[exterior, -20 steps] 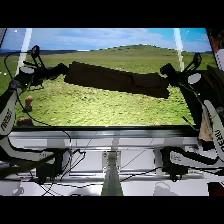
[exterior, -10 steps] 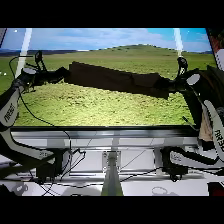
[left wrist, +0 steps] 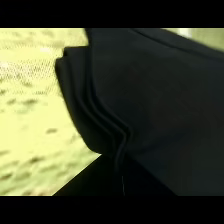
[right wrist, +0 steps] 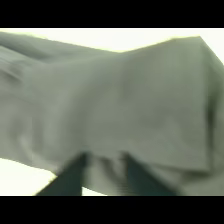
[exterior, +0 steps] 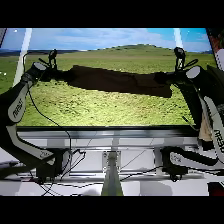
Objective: Fold the clothes and pants, and hang the long-sleeved shirts on hangers.
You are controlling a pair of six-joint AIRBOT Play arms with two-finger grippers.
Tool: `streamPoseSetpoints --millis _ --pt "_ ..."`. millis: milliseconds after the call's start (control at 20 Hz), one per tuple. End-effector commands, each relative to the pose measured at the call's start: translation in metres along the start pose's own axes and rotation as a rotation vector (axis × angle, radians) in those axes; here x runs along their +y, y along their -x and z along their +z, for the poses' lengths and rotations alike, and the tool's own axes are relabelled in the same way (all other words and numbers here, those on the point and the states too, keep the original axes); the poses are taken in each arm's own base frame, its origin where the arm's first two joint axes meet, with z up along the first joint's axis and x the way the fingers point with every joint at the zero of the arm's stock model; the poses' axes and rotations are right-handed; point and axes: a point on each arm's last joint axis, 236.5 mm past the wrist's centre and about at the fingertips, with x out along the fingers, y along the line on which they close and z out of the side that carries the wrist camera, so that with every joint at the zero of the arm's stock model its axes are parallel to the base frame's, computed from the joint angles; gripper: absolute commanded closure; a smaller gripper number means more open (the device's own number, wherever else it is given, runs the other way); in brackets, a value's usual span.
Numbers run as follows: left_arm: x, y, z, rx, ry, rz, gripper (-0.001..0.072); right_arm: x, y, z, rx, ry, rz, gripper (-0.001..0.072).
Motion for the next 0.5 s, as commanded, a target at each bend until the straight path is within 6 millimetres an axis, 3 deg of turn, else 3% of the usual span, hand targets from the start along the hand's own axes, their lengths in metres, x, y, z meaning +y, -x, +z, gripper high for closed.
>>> streamPoseSetpoints --millis 0,100,200,300,450 --pt "0.03 0.069 -0.013 0.165 -0.21 0.248 0.0696 0.051 0.004 0.042 -0.129 0.115 0.041 0.0697" --pt "0.031 0.126 -0.009 0.157 -0.28 0.361 0.0696 0.081 -0.003 0.059 -0.222 0.149 0.055 0.0697" --pt "0.006 0.175 -0.004 0.093 -0.296 0.371 0.0695 0.115 -0.017 0.059 -0.254 0.097 0.099 0.0697" --pt "-0.034 0.211 -0.002 -0.006 -0.246 0.31 0.0695 0.153 -0.042 0.043 -0.237 0.108 0.142 0.0698" --pt "-0.088 0.242 0.006 -0.138 -0.232 0.176 0.0695 0.227 -0.085 -0.006 -0.112 0.095 0.249 0.0699"
